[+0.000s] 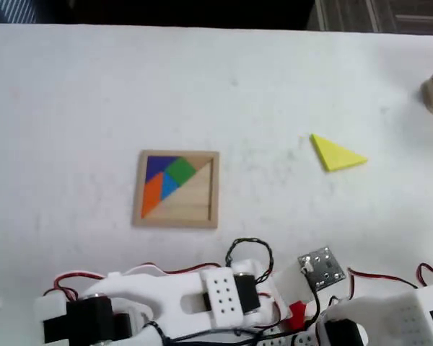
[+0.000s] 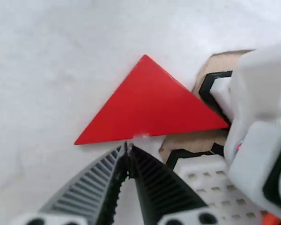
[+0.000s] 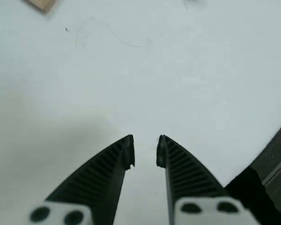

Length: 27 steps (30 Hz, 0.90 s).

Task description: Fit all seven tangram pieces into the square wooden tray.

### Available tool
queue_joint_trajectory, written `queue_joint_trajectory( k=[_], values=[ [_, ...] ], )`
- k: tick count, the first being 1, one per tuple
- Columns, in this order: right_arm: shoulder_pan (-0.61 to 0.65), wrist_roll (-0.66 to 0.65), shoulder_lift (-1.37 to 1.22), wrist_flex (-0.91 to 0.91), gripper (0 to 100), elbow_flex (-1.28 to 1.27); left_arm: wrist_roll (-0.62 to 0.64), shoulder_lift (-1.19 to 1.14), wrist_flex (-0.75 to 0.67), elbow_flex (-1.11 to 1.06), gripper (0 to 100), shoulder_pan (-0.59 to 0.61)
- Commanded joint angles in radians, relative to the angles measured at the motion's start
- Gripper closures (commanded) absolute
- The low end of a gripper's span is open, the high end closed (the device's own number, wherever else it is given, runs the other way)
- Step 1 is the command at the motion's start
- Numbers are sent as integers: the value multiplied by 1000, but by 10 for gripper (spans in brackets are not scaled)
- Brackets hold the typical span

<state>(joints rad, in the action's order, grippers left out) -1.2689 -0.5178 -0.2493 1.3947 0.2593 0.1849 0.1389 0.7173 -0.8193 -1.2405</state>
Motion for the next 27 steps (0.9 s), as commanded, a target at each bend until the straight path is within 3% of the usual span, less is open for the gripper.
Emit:
queue_joint_trajectory(
  k=[1, 10, 19, 27],
  values=[
    [-1, 8, 10, 8, 910, 40, 18, -71, -15, 74, 978, 13],
    [1, 2, 10, 28, 908, 41, 18, -268, 114, 270, 978, 48],
    [-13, 0, 8, 30, 909, 34, 20, -274, -60, 265, 978, 81],
    [-47, -11, 7, 28, 908, 34, 20, -277, -367, 264, 979, 136]
  ],
)
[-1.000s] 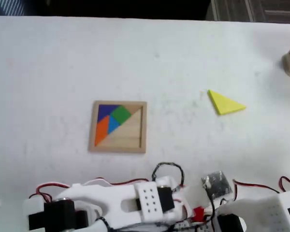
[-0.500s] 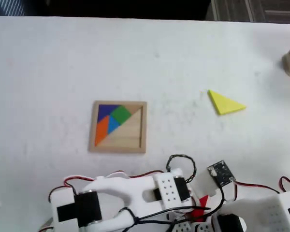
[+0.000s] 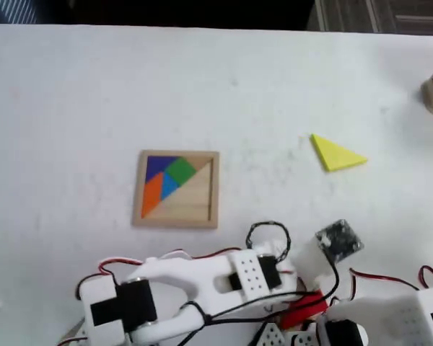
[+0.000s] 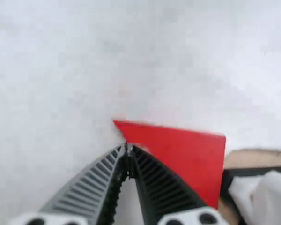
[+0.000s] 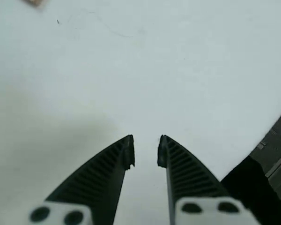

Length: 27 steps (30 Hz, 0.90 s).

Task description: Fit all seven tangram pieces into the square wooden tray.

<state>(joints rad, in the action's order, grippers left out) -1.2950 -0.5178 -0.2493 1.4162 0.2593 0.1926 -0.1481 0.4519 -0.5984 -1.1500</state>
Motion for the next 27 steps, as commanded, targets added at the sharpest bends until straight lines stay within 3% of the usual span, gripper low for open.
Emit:
queue_joint_trajectory(
  k=[1, 7, 15, 20, 25, 27],
  values=[
    [-22, -25, 7, 7, 908, 34, 12, 10, -112, 43, 979, 61],
    [-22, -43, 7, 7, 908, 32, 14, 87, -83, -20, 979, 101],
    [1, -92, 7, -35, 909, -60, 15, 403, -28, -224, 979, -136],
    [7, -91, 8, -31, 909, -71, 184, 251, -23, -133, 979, -90],
    [8, -84, 8, -31, 909, -71, 190, -15, -9, 29, 979, -93],
    [8, -84, 8, -31, 909, -69, 195, -77, 74, 121, 979, -88]
  ],
)
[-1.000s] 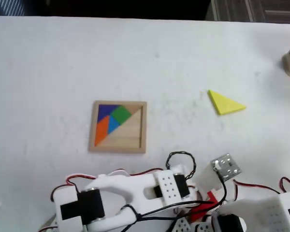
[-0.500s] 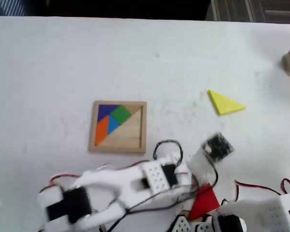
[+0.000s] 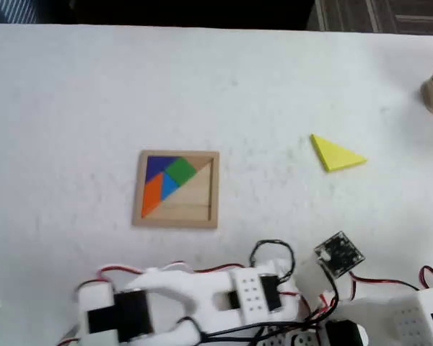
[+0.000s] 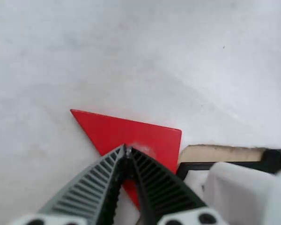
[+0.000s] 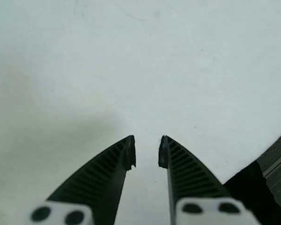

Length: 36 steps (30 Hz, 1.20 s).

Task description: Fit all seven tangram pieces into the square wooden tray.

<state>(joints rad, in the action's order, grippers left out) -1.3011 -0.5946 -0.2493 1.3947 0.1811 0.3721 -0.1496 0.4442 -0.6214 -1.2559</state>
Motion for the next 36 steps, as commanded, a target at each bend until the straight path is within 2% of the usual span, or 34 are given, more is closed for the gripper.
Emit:
queue_joint_trajectory(
  k=[1, 7, 17, 22, 24, 26, 29, 34, 36],
  values=[
    [15, -8, 8, -10, 909, 11, 32, -102, 124, 184, 979, 21],
    [15, -14, 12, -8, 908, 15, 49, -203, 275, 338, 978, 104],
    [2, -15, 10, -13, 908, 15, 46, -205, 279, 341, 978, 335],
    [4, -23, 8, -13, 908, 11, 44, -166, 321, 310, 978, 297],
    [16, -98, 8, 4, 909, 6, 31, -87, 356, 264, 978, 269],
    [45, -166, 16, 56, 909, -12, -34, 30, 381, 195, 978, 275],
    [101, -241, 19, 162, 910, -38, -118, 255, 377, 61, 978, 377],
    [196, -390, 19, 262, 912, -118, -245, 584, 377, -118, 977, 664],
    [245, -488, 19, 286, 912, -172, -310, 671, 376, -175, 977, 773]
  ],
)
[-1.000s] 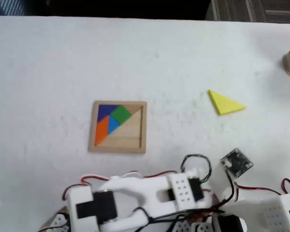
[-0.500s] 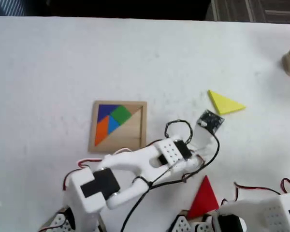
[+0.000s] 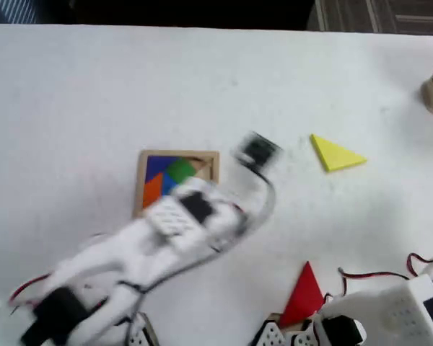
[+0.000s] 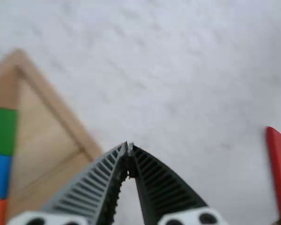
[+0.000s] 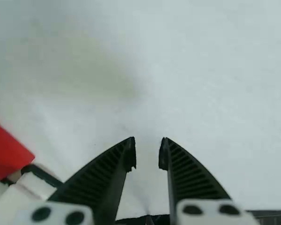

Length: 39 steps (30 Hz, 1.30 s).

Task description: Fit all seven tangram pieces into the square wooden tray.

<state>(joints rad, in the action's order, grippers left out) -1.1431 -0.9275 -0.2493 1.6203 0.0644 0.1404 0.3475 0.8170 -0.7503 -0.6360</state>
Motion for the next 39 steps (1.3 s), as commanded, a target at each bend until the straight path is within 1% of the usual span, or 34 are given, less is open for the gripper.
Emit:
queue_joint_trajectory(
  k=[1, 4, 6, 8, 11, 14, 16, 19, 21, 22, 23, 28, 33, 34, 35, 38, 39],
  values=[
    [116, -216, 19, 82, 912, -84, -109, 205, -5, -69, 976, 199],
    [217, -358, 33, 97, 911, -195, -160, 260, -78, -144, 976, 321],
    [288, -413, 68, 97, 908, -288, -158, 271, -152, -175, 976, 395],
    [358, -437, 134, 97, 906, -382, -158, 271, -209, -190, 976, 453],
    [464, -437, 280, 97, 899, -537, -158, 269, -272, -209, 976, 490],
    [575, -437, 455, 84, 859, -718, -158, 269, -334, -244, 976, 489],
    [644, -436, 561, 65, 860, -822, -157, 269, -351, -252, 976, 489],
    [719, -420, 676, 24, 923, -973, -157, 269, -351, -250, 976, 489],
    [750, -328, 696, -35, 975, -1011, -157, 269, -351, -250, 976, 489],
    [746, -281, 687, -53, 984, -1016, -157, 269, -351, -250, 976, 489],
    [742, -270, 671, -59, 979, -1017, -157, 269, -351, -250, 976, 489],
    [757, -365, 545, -61, 981, -1014, -157, 269, -351, -250, 976, 489],
    [820, -365, 343, -70, 981, -953, -157, 269, -351, -250, 976, 489],
    [837, -351, 292, -90, 981, -933, -157, 269, -351, -250, 976, 489],
    [849, -310, 240, -125, 981, -908, -157, 269, -351, -250, 976, 489],
    [868, -135, 110, -248, 981, -804, -157, 269, -351, -250, 976, 489],
    [869, -89, 79, -249, 981, -756, -157, 269, -351, -250, 976, 489]
  ],
)
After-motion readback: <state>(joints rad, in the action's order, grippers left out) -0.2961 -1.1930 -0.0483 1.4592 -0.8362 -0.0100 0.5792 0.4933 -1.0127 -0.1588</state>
